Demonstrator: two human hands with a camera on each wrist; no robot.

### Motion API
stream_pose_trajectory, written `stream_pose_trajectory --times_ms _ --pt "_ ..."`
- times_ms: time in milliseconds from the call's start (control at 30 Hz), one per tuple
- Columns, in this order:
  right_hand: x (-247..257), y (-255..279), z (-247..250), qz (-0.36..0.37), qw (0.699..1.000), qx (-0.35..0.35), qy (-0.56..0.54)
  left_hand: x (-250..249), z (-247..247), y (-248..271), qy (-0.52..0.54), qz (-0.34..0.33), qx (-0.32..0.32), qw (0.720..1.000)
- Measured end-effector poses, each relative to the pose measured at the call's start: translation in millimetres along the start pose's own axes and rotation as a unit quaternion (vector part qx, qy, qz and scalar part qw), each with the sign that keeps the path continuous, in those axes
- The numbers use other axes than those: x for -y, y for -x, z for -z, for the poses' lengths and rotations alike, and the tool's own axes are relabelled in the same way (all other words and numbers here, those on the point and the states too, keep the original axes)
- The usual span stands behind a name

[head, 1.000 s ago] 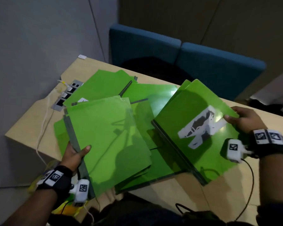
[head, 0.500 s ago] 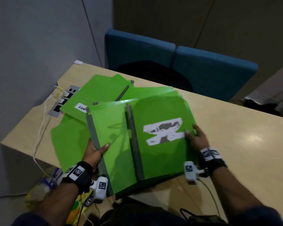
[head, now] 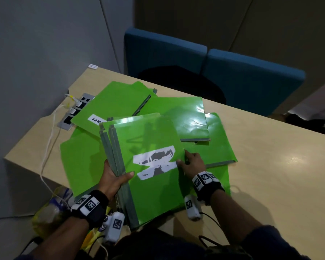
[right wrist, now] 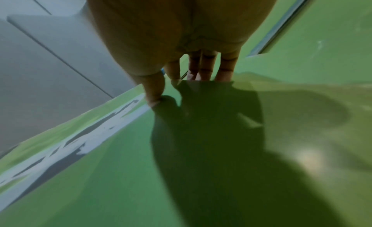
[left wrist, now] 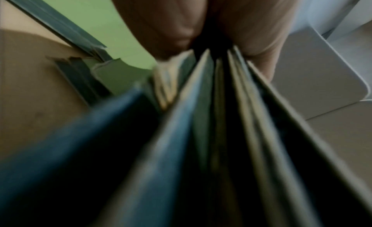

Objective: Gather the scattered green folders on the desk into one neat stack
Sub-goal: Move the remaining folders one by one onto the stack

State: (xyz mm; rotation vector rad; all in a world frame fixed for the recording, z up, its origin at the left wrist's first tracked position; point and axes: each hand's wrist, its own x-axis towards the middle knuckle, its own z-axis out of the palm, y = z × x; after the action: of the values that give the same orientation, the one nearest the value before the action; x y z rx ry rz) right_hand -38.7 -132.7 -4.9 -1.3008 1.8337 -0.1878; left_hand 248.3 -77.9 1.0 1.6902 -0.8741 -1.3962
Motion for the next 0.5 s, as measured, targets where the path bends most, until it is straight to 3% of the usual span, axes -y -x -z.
stream_pose_trajectory --times_ms 200,333,433,500 --pt "-12.9 12.7 18.4 0.005 0.978 0.002 -0.208 -11.0 -17.5 16.2 0.014 0.000 0.042 0.999" --pt "-30.2 25.7 43.1 -0.027 0.970 -0.046 -0.237 -32.1 -48.6 21.3 -0.014 -0.004 0.121 0.993" --pt "-54.6 30.7 60.2 -0.029 0.964 -0.077 -0.254 -49.7 -75.7 15.6 -0.095 -0.012 0.168 0.981" --pt "-73.6 31.6 69.4 -0.036 0.947 -0.101 -0.303 -55.4 -93.0 12.4 -0.126 -0.007 0.207 0.970"
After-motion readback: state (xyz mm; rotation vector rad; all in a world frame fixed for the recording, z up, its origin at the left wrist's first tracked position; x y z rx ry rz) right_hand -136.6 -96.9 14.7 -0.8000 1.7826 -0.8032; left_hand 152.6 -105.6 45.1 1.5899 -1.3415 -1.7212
